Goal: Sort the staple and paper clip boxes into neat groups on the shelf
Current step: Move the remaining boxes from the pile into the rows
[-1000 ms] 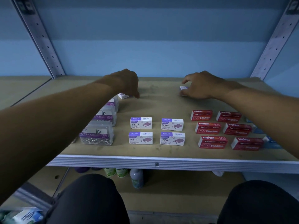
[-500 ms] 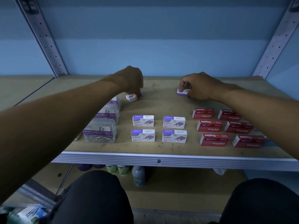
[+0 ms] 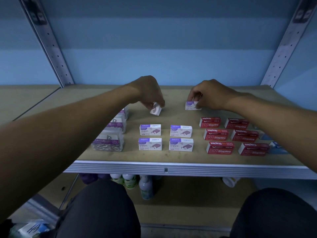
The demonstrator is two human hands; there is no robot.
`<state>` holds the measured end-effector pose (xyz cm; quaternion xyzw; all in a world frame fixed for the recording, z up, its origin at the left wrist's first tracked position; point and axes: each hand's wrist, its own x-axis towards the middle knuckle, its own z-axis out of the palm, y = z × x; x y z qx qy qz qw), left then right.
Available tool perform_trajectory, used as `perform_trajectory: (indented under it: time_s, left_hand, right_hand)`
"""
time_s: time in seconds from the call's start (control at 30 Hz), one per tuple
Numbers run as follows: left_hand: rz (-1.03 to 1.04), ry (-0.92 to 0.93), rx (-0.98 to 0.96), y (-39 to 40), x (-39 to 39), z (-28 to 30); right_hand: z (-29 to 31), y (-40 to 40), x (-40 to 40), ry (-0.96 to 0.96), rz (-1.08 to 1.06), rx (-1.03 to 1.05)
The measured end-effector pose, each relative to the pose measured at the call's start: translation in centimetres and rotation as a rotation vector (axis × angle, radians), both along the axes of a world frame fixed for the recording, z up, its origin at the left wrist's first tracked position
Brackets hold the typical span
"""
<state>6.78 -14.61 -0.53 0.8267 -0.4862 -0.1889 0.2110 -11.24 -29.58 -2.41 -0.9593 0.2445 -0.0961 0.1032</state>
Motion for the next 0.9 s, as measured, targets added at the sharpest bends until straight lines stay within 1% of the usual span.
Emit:
perform_trajectory:
  time_s: [0.27, 0.37, 0.5, 0.63, 0.8, 0.9]
  left_hand:
    - [0.060, 0.272, -0.135, 0.2, -0.8, -0.6]
    - [0.059, 0.310, -0.151, 0.5, -0.4, -0.8]
    - [0.020, 0.234, -0.146, 1.3, 0.7, -0.5]
    - [-0.045, 0.070, -0.081, 2.1, 1.2, 0.0]
    - [-0.071, -0.083, 0.000, 2.3, 1.2, -0.2]
    - [-0.095, -0.130, 0.001, 2.3, 1.0, -0.5]
  right_hand:
    - [0.4, 0.6, -0.5, 0.029, 0.021, -0.003]
    - [0.4, 0.8, -0.6, 0.028, 0.026, 0.023]
    - [0.5, 1.0, -0.7, 0.028, 0.032, 0.046]
    - [0.5, 1.1, -0.6, 0.022, 0.038, 0.045]
    - [0.5, 1.4, -0.7, 0.019, 0.044, 0.045]
    - [0.7, 1.6, -0.8, 0.020, 0.039, 0.059]
